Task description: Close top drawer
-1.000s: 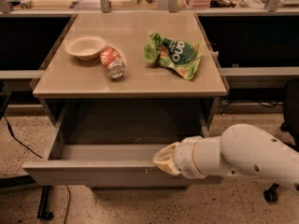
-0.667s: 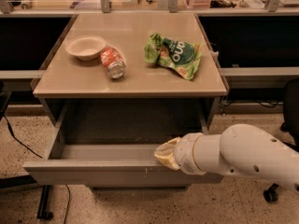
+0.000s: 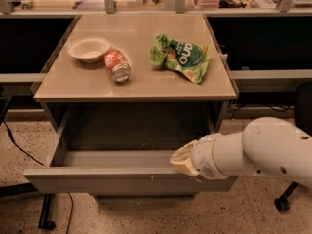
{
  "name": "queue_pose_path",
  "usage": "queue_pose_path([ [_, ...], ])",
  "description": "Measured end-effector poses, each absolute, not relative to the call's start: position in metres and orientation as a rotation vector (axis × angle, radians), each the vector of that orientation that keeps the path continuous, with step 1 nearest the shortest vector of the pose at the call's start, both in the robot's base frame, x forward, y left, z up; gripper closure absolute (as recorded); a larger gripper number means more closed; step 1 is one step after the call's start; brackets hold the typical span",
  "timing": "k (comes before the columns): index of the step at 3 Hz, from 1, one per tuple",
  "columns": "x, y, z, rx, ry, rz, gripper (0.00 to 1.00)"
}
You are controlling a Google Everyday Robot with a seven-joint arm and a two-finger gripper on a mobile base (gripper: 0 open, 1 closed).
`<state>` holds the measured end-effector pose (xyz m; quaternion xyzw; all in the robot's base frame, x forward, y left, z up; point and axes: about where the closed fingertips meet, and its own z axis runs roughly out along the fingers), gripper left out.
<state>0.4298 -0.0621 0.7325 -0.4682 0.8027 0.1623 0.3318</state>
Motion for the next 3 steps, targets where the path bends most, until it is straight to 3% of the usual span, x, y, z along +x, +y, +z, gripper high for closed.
queue_pose_path([
  [1, 0.405, -0.084, 0.734, -1.263, 2.219, 0.406, 1.00],
  [3, 0.362, -0.068, 0.688, -1.216, 2.327, 0.525, 1.00],
])
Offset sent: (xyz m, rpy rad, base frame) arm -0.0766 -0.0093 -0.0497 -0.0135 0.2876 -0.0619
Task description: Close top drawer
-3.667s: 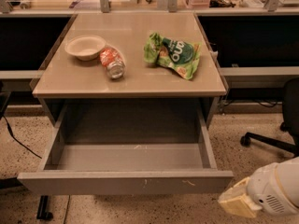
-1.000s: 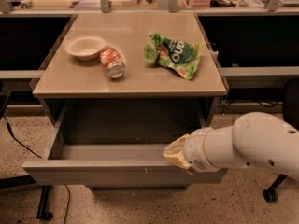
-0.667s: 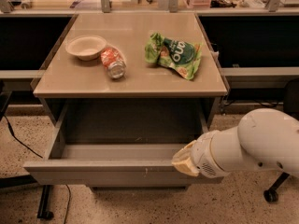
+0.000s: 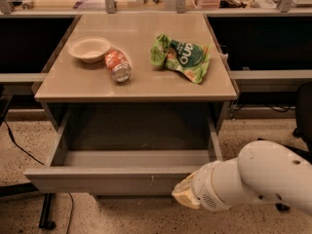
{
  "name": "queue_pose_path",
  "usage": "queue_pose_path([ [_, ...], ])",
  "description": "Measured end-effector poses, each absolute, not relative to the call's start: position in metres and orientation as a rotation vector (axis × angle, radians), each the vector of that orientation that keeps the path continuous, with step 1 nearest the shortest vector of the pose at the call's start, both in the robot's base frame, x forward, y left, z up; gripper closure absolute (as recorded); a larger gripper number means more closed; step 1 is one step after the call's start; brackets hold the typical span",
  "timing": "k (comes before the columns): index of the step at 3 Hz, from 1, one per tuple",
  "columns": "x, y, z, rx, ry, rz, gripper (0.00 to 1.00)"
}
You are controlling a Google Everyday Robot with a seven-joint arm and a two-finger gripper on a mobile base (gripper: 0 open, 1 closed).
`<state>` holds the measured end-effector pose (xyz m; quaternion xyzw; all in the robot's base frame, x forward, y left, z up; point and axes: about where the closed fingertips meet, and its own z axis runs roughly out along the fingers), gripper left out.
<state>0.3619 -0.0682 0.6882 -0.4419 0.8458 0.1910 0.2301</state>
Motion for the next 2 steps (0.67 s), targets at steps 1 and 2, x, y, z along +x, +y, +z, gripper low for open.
queue_pose_path([
  [1, 0.358, -0.054, 0.666, -1.156, 2.323, 0.537, 1.00],
  [2, 0.383, -0.042, 0.647, -1.060, 2.288, 0.509, 1.00],
])
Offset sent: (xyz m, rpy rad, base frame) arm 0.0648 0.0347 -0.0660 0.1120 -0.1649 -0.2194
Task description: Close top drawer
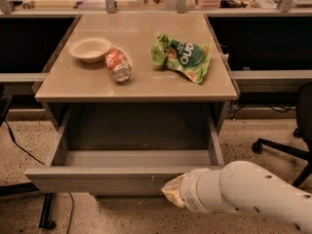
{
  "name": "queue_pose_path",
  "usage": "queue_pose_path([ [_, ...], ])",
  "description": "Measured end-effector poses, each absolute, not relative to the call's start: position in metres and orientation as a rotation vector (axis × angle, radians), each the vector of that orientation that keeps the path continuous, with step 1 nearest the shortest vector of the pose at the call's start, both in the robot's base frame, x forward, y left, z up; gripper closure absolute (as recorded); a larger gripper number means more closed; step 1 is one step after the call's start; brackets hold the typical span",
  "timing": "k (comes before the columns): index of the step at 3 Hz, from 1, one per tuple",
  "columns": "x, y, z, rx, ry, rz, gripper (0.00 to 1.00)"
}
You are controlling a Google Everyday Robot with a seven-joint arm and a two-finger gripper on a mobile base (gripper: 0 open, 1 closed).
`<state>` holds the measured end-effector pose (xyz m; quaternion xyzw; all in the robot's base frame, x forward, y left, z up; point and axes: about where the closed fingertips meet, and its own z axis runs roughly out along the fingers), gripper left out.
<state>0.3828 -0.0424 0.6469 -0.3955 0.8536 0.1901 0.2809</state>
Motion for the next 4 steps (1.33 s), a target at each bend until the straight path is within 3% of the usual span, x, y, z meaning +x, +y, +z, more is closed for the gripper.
queue_pose_path([
  [4, 0.464, -0.037, 0.622, -0.869, 2.224, 0.413, 1.00],
])
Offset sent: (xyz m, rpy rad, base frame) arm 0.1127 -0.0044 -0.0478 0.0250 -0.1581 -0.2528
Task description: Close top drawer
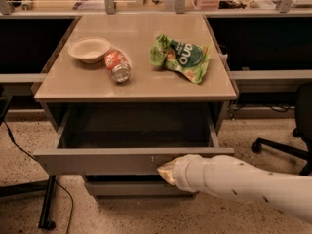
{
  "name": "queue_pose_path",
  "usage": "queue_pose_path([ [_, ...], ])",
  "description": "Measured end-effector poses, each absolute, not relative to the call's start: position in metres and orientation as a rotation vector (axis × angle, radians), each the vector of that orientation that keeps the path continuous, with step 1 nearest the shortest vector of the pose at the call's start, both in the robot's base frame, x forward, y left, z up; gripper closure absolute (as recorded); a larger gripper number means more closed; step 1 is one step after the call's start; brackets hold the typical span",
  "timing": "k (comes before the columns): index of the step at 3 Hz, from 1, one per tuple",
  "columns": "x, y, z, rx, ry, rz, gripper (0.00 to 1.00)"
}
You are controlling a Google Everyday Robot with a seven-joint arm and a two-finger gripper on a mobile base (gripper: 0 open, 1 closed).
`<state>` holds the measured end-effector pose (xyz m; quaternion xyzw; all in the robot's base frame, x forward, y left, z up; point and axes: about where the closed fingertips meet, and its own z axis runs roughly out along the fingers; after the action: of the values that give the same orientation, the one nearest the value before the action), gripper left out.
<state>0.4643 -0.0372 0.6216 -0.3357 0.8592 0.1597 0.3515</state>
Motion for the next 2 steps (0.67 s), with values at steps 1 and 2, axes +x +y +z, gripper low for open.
queue_pose_path([
  [1, 0.473, -0.034, 0.621, -0.861, 2.211, 0.410, 1.00],
  [2, 0.512, -0.018, 0.620, -0.849, 2.161, 0.406, 1.00],
])
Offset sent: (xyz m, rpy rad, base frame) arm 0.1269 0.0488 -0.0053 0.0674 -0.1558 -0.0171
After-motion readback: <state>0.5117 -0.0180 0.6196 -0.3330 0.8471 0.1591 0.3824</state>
